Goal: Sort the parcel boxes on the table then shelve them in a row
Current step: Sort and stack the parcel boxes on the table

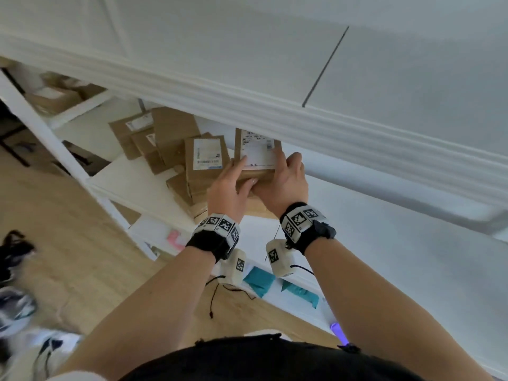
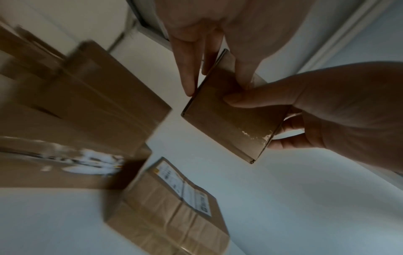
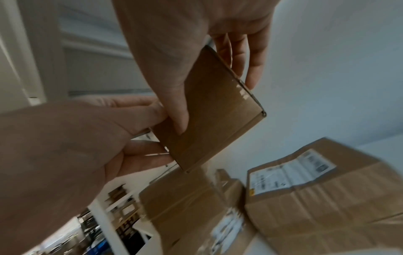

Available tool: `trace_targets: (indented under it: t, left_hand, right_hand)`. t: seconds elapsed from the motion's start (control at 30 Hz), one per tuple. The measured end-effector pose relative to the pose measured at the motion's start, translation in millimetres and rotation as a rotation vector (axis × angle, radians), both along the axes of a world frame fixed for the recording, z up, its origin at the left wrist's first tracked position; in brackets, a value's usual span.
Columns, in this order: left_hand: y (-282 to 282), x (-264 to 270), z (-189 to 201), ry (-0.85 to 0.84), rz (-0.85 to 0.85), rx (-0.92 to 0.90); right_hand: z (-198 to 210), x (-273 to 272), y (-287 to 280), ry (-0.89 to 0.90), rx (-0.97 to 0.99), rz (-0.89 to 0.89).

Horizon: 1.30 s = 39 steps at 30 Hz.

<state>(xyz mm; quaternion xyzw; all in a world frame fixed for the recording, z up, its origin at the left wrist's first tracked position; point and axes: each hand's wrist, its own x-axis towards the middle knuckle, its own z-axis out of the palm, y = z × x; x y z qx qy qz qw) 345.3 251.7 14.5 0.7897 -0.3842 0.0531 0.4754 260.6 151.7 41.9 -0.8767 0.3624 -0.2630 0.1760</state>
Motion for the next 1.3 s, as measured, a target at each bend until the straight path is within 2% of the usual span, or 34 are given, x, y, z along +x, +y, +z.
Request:
trace_targets:
  t: [0.13, 0.27, 0.37, 0.57, 0.67, 0.9, 1.1, 1.3]
  left_hand:
    - [35.8, 20.3, -4.5, 0.064, 0.098, -0.045]
    - [62.9, 41.7, 4.0, 0.105, 0.143, -0.151]
    - [87.0, 58.1, 10.4, 0.105, 0.209, -0.154]
    - [150.8, 91.8, -5.4, 0.132, 0.455, -0.152]
    - [180.0, 118.5, -18.7, 0.133, 0.523, -0.157]
    - [254.6, 236.7, -36.4, 0.184, 0.614, -0.191]
    - [340.7, 335.4, -38.9, 0.201, 0.707, -0.158]
    - [402.6, 412.3, -33.9, 0.194, 0.801, -0.066]
  right_hand:
    - [-1.7, 32.0, 27.8, -0.008, -0.014, 0.117]
    - [2.8, 64.3, 51.1, -0.09, -0.042, 0.166]
    - [6.6, 89.2, 71.0, -0.131, -0.031, 0.219]
    - [1.4, 145.7, 126.3, -0.014, 0.0, 0.44]
    - [-8.6, 181.0, 153.8, 0.025, -0.02, 0.496]
    - [-20.6, 309.8, 228.2, 0.048, -0.047, 0.6]
    - [-28.6, 422.6, 313.2, 0.057, -0.033, 0.704]
    - [-36.0, 511.0, 376.0, 0.076, -0.01, 0.758]
